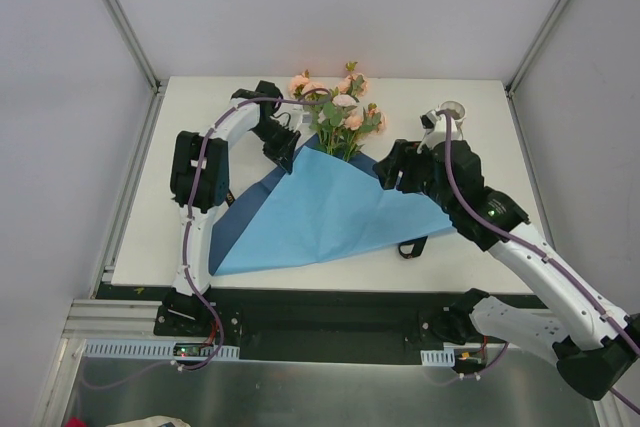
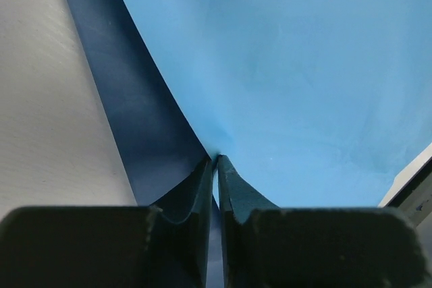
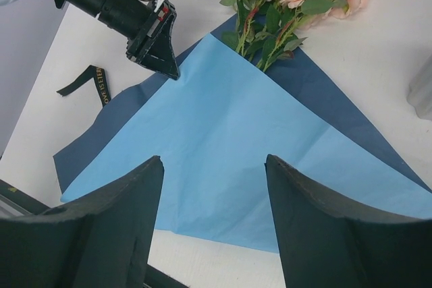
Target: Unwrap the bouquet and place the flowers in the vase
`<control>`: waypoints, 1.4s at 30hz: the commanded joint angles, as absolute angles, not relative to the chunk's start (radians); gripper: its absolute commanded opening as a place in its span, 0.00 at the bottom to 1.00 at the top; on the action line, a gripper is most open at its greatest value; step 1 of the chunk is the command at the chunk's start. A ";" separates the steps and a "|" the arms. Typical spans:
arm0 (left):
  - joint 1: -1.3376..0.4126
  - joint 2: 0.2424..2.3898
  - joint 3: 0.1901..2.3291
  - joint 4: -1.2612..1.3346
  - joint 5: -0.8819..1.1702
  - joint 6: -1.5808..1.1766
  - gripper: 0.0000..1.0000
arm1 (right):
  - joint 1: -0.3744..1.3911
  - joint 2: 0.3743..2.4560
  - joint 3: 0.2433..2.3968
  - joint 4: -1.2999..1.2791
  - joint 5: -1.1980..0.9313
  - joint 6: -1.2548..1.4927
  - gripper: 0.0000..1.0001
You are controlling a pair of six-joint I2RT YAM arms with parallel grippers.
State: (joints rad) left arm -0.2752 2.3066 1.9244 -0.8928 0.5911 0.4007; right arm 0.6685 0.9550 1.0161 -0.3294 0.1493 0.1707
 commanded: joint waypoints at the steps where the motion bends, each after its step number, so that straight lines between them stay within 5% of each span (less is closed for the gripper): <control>1: -0.281 2.280 1.948 -0.896 0.598 0.405 0.03 | 0.663 0.963 1.051 -0.288 0.141 0.181 0.65; 12: -0.290 2.148 1.887 -0.907 0.653 0.393 0.00 | 0.661 0.976 1.072 -0.301 0.167 0.164 0.64; 19: -0.344 1.872 1.825 -1.008 0.698 0.419 0.00 | 0.653 0.991 1.138 -0.321 0.179 0.133 0.63; 36: -0.670 1.312 1.565 -1.335 0.784 0.577 0.00 | 0.641 1.029 1.203 -0.365 0.131 0.127 0.61; 42: -0.706 1.290 1.568 -1.477 0.949 0.664 0.06 | 0.675 1.080 1.146 -0.377 0.023 0.132 0.57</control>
State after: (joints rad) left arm -0.6903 1.3056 1.5681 -1.3144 0.7982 0.5701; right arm 0.6483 1.0492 1.1637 -0.3637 0.1055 0.1314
